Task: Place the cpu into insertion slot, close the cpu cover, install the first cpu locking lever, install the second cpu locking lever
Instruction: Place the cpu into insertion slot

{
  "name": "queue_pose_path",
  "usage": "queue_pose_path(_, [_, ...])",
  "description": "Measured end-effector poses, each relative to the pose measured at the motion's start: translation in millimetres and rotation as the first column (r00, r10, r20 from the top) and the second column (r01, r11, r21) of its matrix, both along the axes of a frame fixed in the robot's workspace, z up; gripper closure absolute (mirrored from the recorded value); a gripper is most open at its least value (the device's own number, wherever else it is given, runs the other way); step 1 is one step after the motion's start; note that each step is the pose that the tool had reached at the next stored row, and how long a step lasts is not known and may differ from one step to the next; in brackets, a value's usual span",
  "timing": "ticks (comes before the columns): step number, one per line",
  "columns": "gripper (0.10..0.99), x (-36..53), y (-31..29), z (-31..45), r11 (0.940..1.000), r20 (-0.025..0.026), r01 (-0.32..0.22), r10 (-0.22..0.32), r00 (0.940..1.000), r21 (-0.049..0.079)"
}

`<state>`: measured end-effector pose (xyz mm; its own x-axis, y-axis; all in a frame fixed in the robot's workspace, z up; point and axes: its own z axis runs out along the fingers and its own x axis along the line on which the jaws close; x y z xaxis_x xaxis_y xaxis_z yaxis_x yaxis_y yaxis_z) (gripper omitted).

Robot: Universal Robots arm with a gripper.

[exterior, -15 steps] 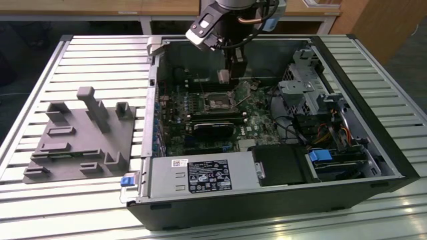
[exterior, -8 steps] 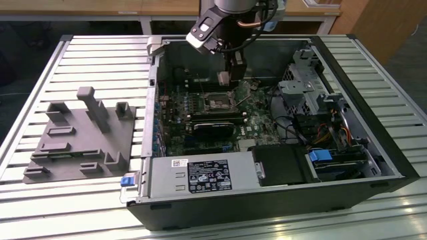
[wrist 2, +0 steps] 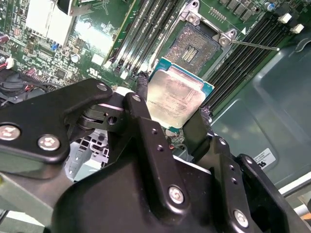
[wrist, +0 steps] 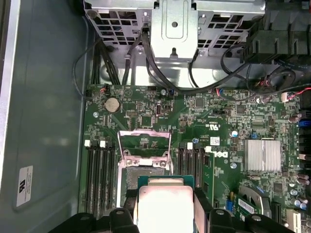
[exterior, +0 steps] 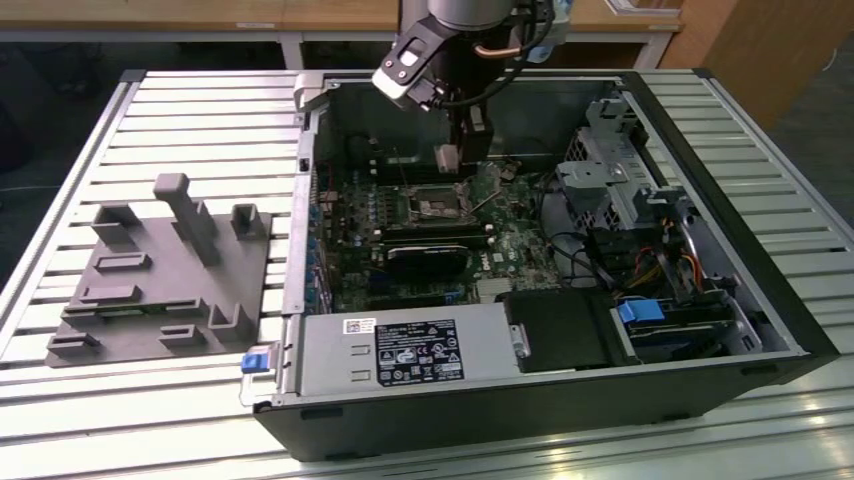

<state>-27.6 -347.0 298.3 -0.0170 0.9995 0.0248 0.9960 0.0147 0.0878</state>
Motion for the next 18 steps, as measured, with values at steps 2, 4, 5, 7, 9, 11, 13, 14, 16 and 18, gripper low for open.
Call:
queue_pose_path(2, [0.549,0.0,0.0,-0.8,1.0,0.0001,0.0,0.0,1.0,0.0])
queue_pose_path(4, [0.549,0.0,0.0,-2.0,1.0,0.0001,0.0,0.0,1.0,0.0])
queue_pose_path(5, [0.549,0.0,0.0,-2.7,1.0,0.0,0.0,0.0,1.0,0.0])
queue_pose_path(7, [0.549,0.0,0.0,-4.0,1.0,0.0001,0.0,0.0,1.0,0.0])
queue_pose_path(9, [0.549,0.0,0.0,-5.4,1.0,0.0001,0.0,0.0,1.0,0.0])
queue_pose_path(11, [0.549,-0.2,0.0,-7.5,1.0,0.0,0.0,0.0,1.0,0.0])
queue_pose_path(13, [0.549,-0.5,0.0,-11.0,1.0,0.0,0.0,0.0,1.0,0.0])
queue_pose_path(14, [0.549,-0.7,0.1,-12.8,1.0,0.0,0.0,0.0,1.0,0.0])
queue_pose_path(16, [0.549,-1.1,0.2,-16.4,1.0,0.0001,0.0,0.0,1.0,0.0])
queue_pose_path(18, [0.549,-1.3,0.8,-20.1,1.0,0.0,-0.001,0.001,1.0,0.0])
